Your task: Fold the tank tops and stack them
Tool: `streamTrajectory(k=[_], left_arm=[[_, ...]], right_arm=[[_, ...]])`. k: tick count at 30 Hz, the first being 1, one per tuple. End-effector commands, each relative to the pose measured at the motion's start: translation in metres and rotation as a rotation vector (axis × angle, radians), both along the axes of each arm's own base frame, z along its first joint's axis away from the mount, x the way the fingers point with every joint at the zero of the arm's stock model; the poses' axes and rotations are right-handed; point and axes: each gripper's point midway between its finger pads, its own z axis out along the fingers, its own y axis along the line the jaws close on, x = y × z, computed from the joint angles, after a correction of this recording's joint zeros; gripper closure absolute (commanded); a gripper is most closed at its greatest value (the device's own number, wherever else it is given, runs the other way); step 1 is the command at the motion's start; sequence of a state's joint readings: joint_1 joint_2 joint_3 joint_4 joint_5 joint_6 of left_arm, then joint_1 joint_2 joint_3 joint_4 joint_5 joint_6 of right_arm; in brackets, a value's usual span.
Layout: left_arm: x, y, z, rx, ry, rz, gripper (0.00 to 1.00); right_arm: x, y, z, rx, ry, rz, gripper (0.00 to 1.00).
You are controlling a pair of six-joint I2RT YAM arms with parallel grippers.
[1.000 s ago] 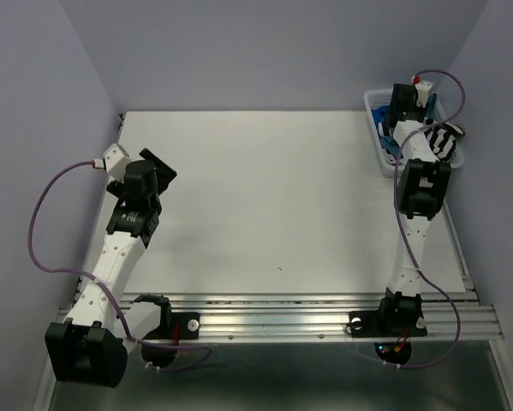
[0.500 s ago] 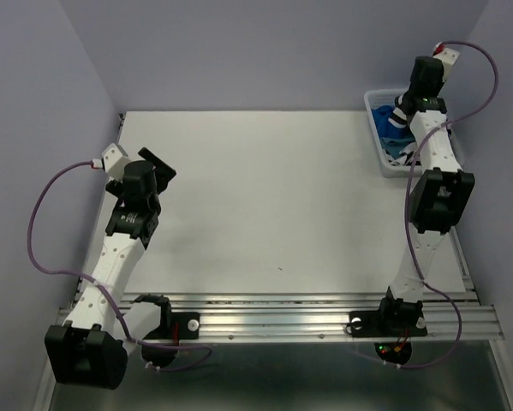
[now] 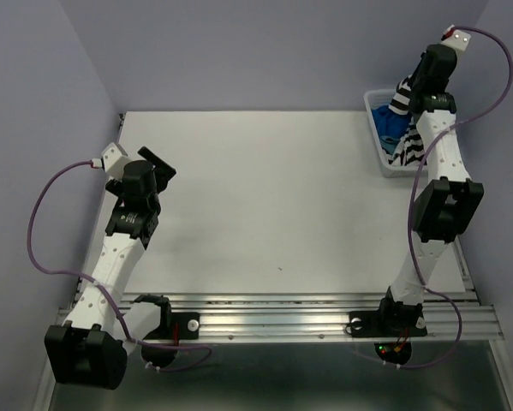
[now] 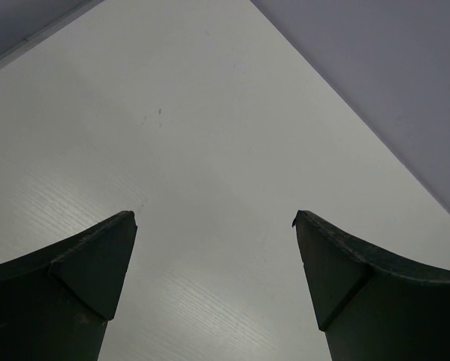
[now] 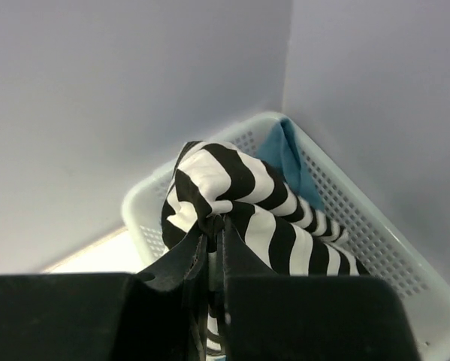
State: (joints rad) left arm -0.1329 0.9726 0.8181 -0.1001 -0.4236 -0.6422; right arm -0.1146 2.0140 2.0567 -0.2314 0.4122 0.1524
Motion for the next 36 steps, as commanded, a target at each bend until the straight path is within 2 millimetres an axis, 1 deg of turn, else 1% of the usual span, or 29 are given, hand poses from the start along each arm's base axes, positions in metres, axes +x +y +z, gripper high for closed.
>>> streamTrajectory(k=[1, 3, 4, 5, 6, 7, 9, 11, 13, 14, 16, 17, 18, 19, 20, 22, 23, 24, 25, 26, 27, 29, 30, 31, 32, 33, 34, 35, 36], left_arm=[[0.005, 0.002, 0.027, 0.003, -0.077, 0.002, 0.01], [0.005, 0.001, 0.026, 0.003, -0.076, -0.001, 0.01], [0.005, 0.001, 0.027, 0.0, -0.078, -0.002, 0.01], [0.005, 0.0, 0.027, -0.003, -0.079, -0.005, 0.01], [0.004, 0.0, 0.027, -0.003, -0.079, -0.007, 0.01], [0.005, 0.0, 0.027, -0.004, -0.081, -0.008, 0.01], [0.004, -0.001, 0.028, -0.003, -0.083, -0.014, 0.01], [0.003, -0.001, 0.03, -0.002, -0.088, -0.016, 0.01], [0.003, -0.002, 0.032, -0.005, -0.095, -0.023, 0.01], [0.003, -0.004, 0.033, -0.007, -0.098, -0.029, 0.01], [0.003, -0.005, 0.034, -0.009, -0.102, -0.038, 0.01], [0.003, -0.005, 0.035, -0.008, -0.104, -0.042, 0.01], [0.003, -0.006, 0.034, -0.008, -0.101, -0.048, 0.01], [0.002, -0.007, 0.035, -0.006, -0.103, -0.051, 0.01], [0.001, -0.007, 0.035, -0.004, -0.102, -0.053, 0.01], [0.0, -0.007, 0.037, -0.004, -0.108, -0.056, 0.01], [-0.001, -0.007, 0.036, -0.004, -0.105, -0.056, 0.01], [-0.002, -0.007, 0.037, -0.004, -0.109, -0.06, 0.01], [-0.004, -0.007, 0.038, -0.005, -0.11, -0.061, 0.01], [-0.005, -0.007, 0.039, -0.006, -0.112, -0.059, 0.01], [-0.006, -0.007, 0.039, -0.008, -0.112, -0.057, 0.01], [-0.01, -0.006, 0.04, -0.011, -0.115, -0.053, 0.01], [-0.011, -0.005, 0.039, -0.015, -0.114, -0.046, 0.01], [-0.012, -0.005, 0.041, -0.019, -0.12, -0.044, 0.01], [-0.014, -0.004, 0.039, -0.019, -0.112, -0.042, 0.01], [-0.016, -0.002, 0.039, -0.021, -0.11, -0.027, 0.01], [-0.02, 0.001, 0.038, -0.041, -0.108, -0.003, 0.01], [-0.022, 0.002, 0.038, -0.046, -0.111, 0.008, 0.01], [-0.024, 0.005, 0.038, -0.045, -0.114, 0.025, 0.01]], right_arm=[[-0.011, 0.018, 0.139, -0.041, -0.327, 0.078, 0.99], [-0.016, 0.022, 0.167, -0.053, -0.398, 0.096, 0.99], [-0.02, 0.026, 0.19, -0.065, -0.467, 0.12, 0.99], [-0.023, 0.03, 0.201, -0.073, -0.5, 0.137, 0.99], [-0.031, 0.035, 0.223, -0.087, -0.567, 0.163, 0.99], [-0.035, 0.043, 0.236, -0.096, -0.611, 0.186, 0.99], [-0.045, 0.049, 0.258, -0.108, -0.674, 0.217, 0.99], [-0.059, 0.067, 0.286, -0.112, -0.751, 0.307, 0.99], [-0.065, 0.094, 0.295, -0.099, -0.75, 0.439, 0.99], [-0.074, 0.114, 0.307, -0.095, -0.769, 0.52, 0.99], [-0.082, 0.158, 0.305, -0.086, -0.74, 0.705, 0.99], [-0.092, 0.177, 0.307, -0.071, -0.739, 0.779, 0.99], [-0.096, 0.193, 0.304, -0.057, -0.732, 0.839, 0.99], [-0.106, 0.227, 0.3, -0.046, -0.718, 0.96, 0.99], [-0.113, 0.245, 0.297, -0.044, -0.708, 1.027, 0.99], [-0.123, 0.282, 0.281, -0.005, -0.649, 1.159, 0.99], [-0.133, 0.311, 0.276, 0.009, -0.639, 1.245, 0.99], [-0.135, 0.326, 0.27, 0.025, -0.622, 1.295, 0.99], [-0.148, 0.351, 0.269, 0.037, -0.618, 1.375, 0.99], [-0.151, 0.362, 0.266, 0.04, -0.61, 1.412, 0.99], [-0.155, 0.369, 0.265, 0.05, -0.604, 1.437, 0.99], [-0.154, 0.376, 0.253, 0.085, -0.571, 1.481, 0.99], [-0.152, 0.378, 0.246, 0.116, -0.548, 1.487, 0.99], [-0.153, 0.373, 0.247, 0.126, -0.547, 1.455, 0.96], [-0.136, 0.374, 0.211, 0.166, -0.46, 1.425, 0.92], [-0.129, 0.372, 0.193, 0.148, -0.425, 1.394, 0.89], [-0.116, 0.362, 0.155, 0.15, -0.347, 1.306, 0.9], [-0.117, 0.353, 0.166, 0.142, -0.373, 1.254, 0.91], [-0.104, 0.348, 0.112, 0.153, -0.259, 1.202, 0.91]])
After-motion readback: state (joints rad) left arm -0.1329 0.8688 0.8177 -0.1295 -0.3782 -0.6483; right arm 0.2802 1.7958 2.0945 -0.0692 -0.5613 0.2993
